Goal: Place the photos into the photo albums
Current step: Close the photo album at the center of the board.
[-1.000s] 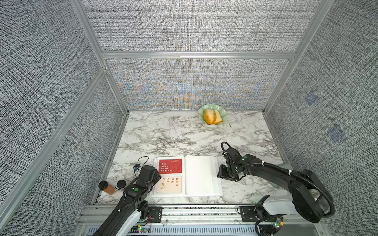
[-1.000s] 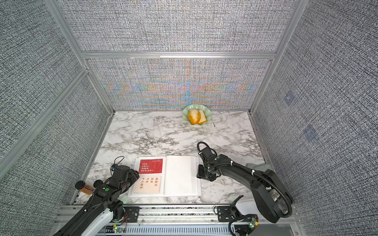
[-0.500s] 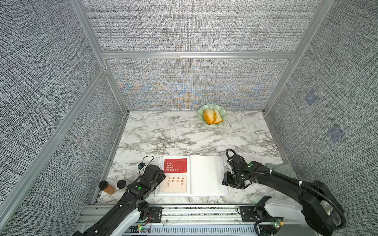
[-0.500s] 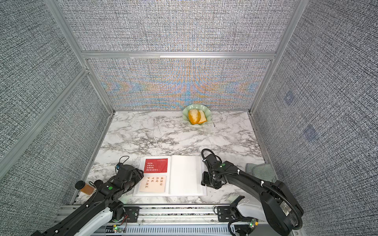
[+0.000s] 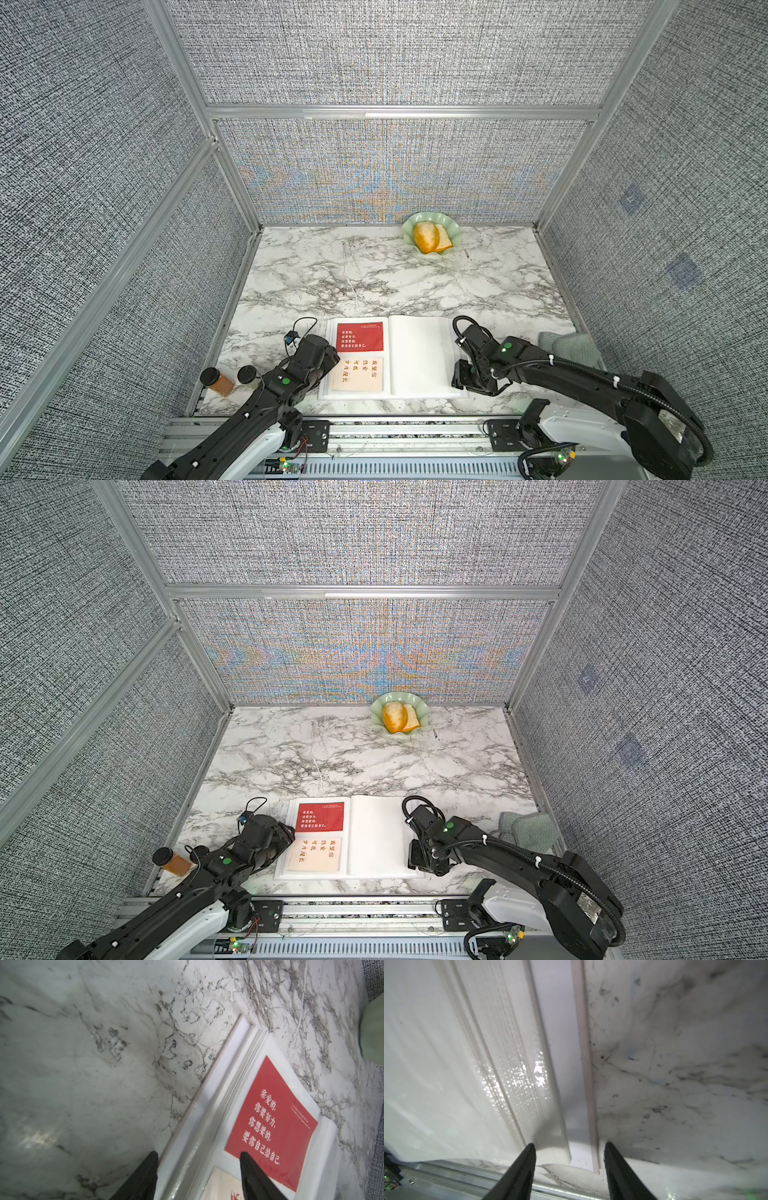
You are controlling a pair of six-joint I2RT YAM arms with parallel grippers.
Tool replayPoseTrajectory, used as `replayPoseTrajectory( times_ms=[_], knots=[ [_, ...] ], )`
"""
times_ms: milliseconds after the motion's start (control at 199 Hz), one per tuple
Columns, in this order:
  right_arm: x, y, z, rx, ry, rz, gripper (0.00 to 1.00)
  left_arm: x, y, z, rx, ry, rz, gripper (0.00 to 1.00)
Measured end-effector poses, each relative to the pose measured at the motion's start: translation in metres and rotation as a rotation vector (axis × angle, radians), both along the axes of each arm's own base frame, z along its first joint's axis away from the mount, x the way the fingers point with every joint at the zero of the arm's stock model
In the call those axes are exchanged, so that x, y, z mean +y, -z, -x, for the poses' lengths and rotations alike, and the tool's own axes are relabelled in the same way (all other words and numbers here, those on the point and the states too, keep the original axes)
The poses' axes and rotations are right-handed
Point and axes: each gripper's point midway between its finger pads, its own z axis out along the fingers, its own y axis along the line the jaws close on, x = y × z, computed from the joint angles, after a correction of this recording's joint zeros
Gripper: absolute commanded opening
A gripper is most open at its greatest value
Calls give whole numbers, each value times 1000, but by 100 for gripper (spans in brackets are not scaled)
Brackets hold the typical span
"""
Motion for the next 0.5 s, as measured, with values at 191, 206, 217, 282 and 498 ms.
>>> replayPoseTrajectory(
  times_ms=[191, 206, 217, 282, 498],
  knots=[
    [2, 3, 4, -9, -11, 28, 56, 0, 1, 0, 3, 1, -2, 65],
    [3, 3, 4, -10, -12, 30, 57, 0, 1, 0, 3, 1, -2, 65],
    [3, 3, 4, -9, -13, 32, 57, 0, 1, 0, 4, 1, -2, 65],
    [3, 4, 4, -9, -13, 43, 57, 0, 1, 0, 4, 2, -2, 65],
    [7, 5, 3, 1, -25, 80, 57, -1, 1, 0, 4, 5, -4, 65]
  ],
)
